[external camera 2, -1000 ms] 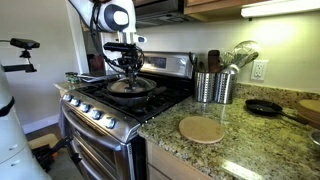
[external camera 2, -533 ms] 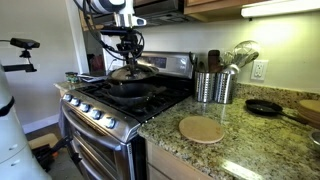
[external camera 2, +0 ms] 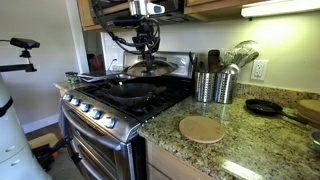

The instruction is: Take the lid off the wok and place it on the counter

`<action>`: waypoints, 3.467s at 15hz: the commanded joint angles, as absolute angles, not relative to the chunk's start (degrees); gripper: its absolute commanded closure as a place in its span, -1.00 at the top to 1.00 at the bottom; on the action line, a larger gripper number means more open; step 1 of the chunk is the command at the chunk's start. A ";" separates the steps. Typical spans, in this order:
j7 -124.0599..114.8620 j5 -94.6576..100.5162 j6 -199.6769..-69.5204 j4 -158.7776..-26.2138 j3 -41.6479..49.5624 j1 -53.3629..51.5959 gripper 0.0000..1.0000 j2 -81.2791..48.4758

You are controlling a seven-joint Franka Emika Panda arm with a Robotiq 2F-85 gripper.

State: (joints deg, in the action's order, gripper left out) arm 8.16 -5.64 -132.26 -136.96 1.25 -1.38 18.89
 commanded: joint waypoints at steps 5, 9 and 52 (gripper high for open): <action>6.52 -1.81 -133.77 -134.73 6.42 5.26 -0.58 15.63; 5.77 -1.89 -135.98 -133.85 8.89 7.76 -0.58 11.00; 4.95 -8.60 -152.06 -132.13 11.08 13.32 0.78 -11.40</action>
State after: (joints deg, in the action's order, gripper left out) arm 5.60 -10.24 -153.80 -128.99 11.06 12.90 -16.82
